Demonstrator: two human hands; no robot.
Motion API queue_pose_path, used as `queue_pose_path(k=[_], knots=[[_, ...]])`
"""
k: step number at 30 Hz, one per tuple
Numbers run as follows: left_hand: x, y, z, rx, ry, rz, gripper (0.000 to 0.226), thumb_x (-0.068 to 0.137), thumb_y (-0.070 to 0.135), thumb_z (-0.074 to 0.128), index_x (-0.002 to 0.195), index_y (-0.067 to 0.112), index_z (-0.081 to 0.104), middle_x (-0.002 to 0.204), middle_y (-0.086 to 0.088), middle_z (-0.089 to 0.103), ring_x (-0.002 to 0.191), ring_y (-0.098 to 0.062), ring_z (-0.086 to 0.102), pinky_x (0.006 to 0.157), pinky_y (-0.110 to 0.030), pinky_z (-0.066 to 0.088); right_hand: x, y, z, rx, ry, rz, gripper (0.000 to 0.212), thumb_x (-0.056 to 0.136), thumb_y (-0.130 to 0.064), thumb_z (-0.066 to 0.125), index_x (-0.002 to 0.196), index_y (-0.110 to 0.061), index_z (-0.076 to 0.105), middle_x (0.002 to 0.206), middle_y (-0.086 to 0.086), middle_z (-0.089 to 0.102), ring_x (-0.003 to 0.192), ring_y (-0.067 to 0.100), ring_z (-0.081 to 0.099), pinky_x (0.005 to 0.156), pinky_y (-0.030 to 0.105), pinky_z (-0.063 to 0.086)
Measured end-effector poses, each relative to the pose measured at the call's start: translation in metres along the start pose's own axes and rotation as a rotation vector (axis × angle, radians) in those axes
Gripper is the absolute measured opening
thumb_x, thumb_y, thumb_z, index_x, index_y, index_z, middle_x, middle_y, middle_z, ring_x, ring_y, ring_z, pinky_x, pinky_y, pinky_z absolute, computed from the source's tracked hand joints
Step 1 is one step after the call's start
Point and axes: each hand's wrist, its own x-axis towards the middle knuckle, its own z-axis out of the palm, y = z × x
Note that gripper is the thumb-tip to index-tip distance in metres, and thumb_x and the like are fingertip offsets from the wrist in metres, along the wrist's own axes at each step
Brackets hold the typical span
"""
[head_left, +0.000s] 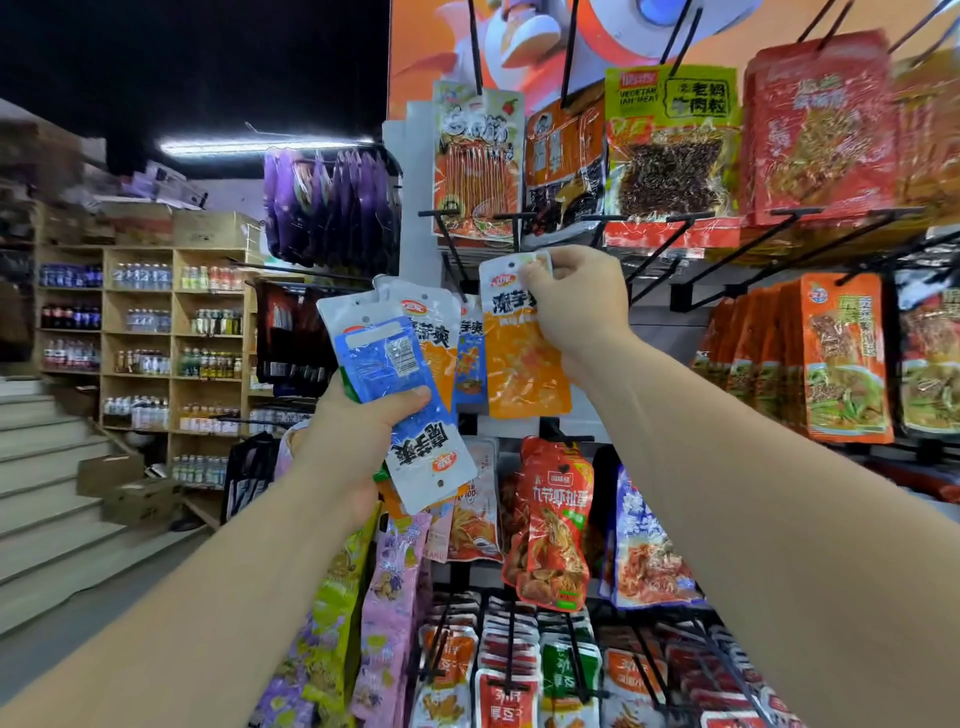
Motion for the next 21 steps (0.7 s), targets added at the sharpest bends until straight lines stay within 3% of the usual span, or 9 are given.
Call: queue_pose_path(k=[2,5,8,14,17,21], knots=[[0.001,-0.001,-0.002,0.002,-0.010,-0.004,0.037,0.090,0.004,0.076,0.117,0.028,0.065,0.110,-0.001,0.079,0.094,-0.028,0.077,0.080,-0.047,0.062,0.005,0.000,0.005,0.007,0.024,-0.011,0.004,0.096,-0.024,0.073,0.094,-0.021,0.070,0.078,-0.010,0.062,0.071,0.016,0.059,0.069,0.038,0.056],[0.003,-0.002,-0.003,0.003,-0.026,-0.017,0.038,0.091,0.005,0.076,0.119,0.028,0.065,0.111,-0.002,0.079,0.098,-0.032,0.077,0.088,-0.056,0.061,0.010,0.000,0.008,-0.050,0.043,-0.015,0.012,0.098,-0.025,0.071,0.089,-0.017,0.069,0.073,-0.008,0.059,0.065,0.010,0.052,0.059,0.027,0.041],[0.005,-0.003,-0.006,0.005,-0.046,-0.026,0.037,0.091,0.004,0.075,0.118,0.028,0.066,0.111,-0.002,0.080,0.100,-0.033,0.076,0.093,-0.061,0.058,0.015,0.001,0.009,-0.062,0.061,0.000,0.024,0.098,-0.024,0.070,0.077,-0.017,0.064,0.067,-0.004,0.055,0.059,0.013,0.046,0.053,0.027,0.037],[0.009,-0.004,-0.009,0.029,-0.079,-0.024,0.040,0.092,0.004,0.075,0.124,0.027,0.066,0.113,-0.002,0.079,0.100,-0.033,0.076,0.092,-0.058,0.059,0.019,0.001,0.011,-0.024,0.075,0.035,0.045,0.094,-0.017,0.070,0.056,-0.023,0.046,0.052,-0.008,0.040,0.052,0.016,0.035,0.056,0.027,0.034],[0.009,-0.004,-0.010,0.042,-0.086,-0.020,0.040,0.092,0.004,0.074,0.123,0.027,0.066,0.110,-0.001,0.080,0.098,-0.032,0.077,0.084,-0.051,0.061,0.020,0.004,0.010,-0.014,0.082,0.039,0.049,0.091,-0.013,0.067,0.051,-0.023,0.040,0.045,-0.008,0.030,0.052,0.019,0.026,0.057,0.033,0.031],[0.009,-0.002,-0.012,0.065,-0.116,-0.031,0.040,0.092,0.004,0.074,0.125,0.026,0.066,0.111,-0.002,0.080,0.099,-0.033,0.076,0.084,-0.051,0.062,0.021,0.014,0.009,-0.058,0.070,0.057,0.044,0.092,-0.018,0.072,0.055,-0.021,0.048,0.051,-0.006,0.040,0.052,0.017,0.034,0.054,0.028,0.032]])
